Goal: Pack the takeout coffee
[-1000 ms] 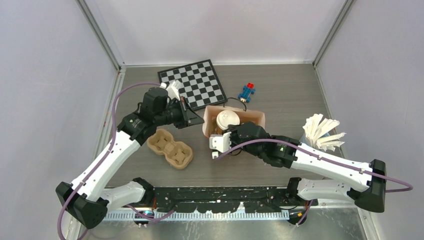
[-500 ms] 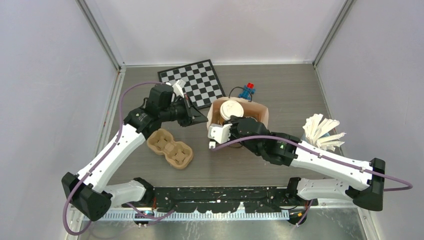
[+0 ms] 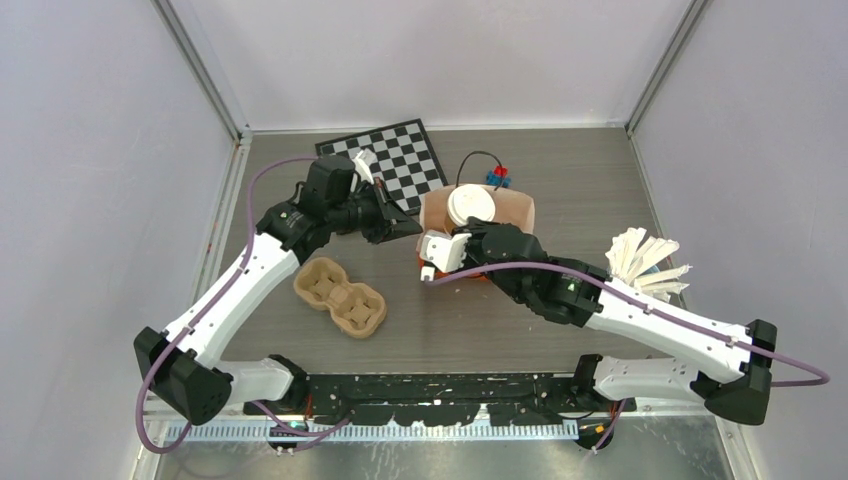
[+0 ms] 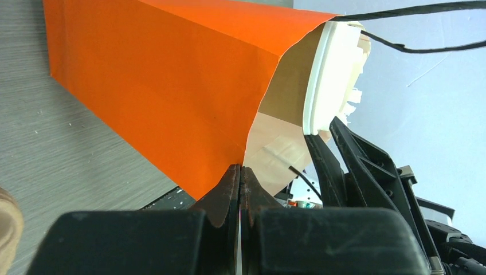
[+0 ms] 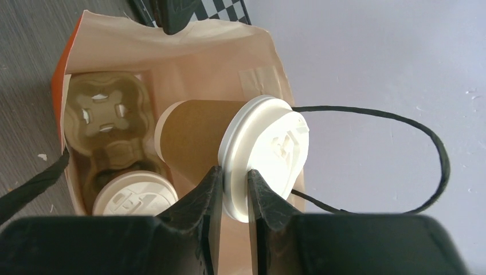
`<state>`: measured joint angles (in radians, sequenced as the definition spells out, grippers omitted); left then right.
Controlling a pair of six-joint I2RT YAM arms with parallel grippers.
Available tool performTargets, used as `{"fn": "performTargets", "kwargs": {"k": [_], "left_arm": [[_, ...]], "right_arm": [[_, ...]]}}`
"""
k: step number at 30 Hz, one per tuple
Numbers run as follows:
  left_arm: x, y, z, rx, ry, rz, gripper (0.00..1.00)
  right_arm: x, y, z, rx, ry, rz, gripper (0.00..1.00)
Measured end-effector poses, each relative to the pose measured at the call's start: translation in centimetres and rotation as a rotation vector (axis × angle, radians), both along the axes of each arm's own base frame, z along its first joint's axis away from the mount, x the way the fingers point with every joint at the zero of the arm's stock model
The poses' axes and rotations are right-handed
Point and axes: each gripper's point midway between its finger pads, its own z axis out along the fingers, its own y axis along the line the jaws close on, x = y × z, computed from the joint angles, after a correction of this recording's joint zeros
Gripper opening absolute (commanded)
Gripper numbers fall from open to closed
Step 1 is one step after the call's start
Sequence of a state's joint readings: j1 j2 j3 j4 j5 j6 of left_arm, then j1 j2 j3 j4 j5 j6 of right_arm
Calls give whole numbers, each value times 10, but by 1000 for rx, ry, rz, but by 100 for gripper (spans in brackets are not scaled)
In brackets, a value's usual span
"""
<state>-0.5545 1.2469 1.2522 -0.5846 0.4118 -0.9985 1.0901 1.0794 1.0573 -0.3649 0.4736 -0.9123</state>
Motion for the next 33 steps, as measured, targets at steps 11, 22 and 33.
{"fn": "performTargets", "kwargs": {"k": [11,22,33], "left_arm": [[0,-1,1,-19,33,22,0],[1,-2,0,-17,38,23,0],[7,-6,9,-50,-3,18,7]], "right_arm": [[-4,-10,14,14,-3,-2,4],[-7,-8,57,99,-28,16,4],[-12,-7,59,114,-9,39,4]]}}
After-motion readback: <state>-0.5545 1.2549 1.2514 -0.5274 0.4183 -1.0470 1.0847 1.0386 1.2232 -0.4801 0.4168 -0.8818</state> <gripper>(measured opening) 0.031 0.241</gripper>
